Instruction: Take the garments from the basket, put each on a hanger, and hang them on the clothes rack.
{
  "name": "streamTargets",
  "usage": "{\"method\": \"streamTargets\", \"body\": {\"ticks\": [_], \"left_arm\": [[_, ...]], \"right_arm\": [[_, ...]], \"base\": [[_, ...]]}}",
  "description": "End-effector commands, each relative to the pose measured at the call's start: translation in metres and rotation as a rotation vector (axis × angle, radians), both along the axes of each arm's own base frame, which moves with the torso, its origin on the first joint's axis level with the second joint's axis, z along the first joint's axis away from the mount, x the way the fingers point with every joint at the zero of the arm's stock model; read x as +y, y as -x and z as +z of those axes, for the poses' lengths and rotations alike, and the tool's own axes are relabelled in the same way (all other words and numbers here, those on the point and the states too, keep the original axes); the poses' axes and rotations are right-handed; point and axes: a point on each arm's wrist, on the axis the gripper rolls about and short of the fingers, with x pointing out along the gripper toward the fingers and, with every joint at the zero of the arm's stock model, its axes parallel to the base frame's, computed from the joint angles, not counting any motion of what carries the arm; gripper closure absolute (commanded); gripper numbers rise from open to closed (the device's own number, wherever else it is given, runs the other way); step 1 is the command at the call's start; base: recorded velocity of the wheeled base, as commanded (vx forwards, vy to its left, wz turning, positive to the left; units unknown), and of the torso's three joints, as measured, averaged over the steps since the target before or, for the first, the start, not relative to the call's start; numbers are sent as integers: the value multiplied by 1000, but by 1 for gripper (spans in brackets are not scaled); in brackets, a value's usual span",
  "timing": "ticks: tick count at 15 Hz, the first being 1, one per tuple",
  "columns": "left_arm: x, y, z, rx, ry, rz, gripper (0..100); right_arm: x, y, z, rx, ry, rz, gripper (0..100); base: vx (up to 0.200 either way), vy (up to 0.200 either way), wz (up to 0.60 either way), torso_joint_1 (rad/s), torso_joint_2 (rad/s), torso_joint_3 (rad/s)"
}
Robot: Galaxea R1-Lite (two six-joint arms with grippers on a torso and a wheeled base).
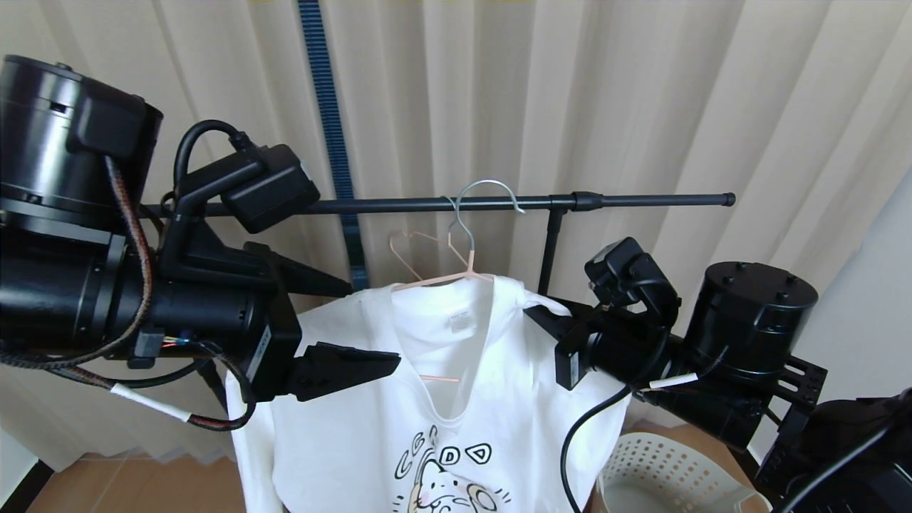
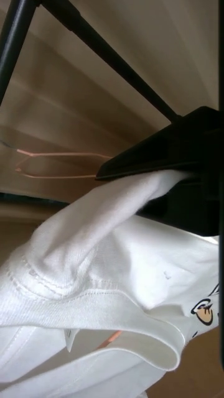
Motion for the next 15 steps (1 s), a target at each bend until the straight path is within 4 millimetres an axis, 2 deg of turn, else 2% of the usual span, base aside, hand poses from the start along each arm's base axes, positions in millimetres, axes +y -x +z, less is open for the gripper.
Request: {"method": "streamTargets", "body": {"ticks": [1,7,15], "left_arm": [[-6,-18,-10,32,-22,-2,0],[-4,-44,-13,46,15,-58,0],[-8,-49,-22,63,22,-143,0]], "right_arm": [[-1,2,3,-7,-5,1,100],[-3,5,3,-6,-7,20,100],[-3,7,7,-14,-14,33,100]], "base": [[0,0,0,0,0,0],[0,0,0,0,0,0],[0,0,0,0,0,0]]}}
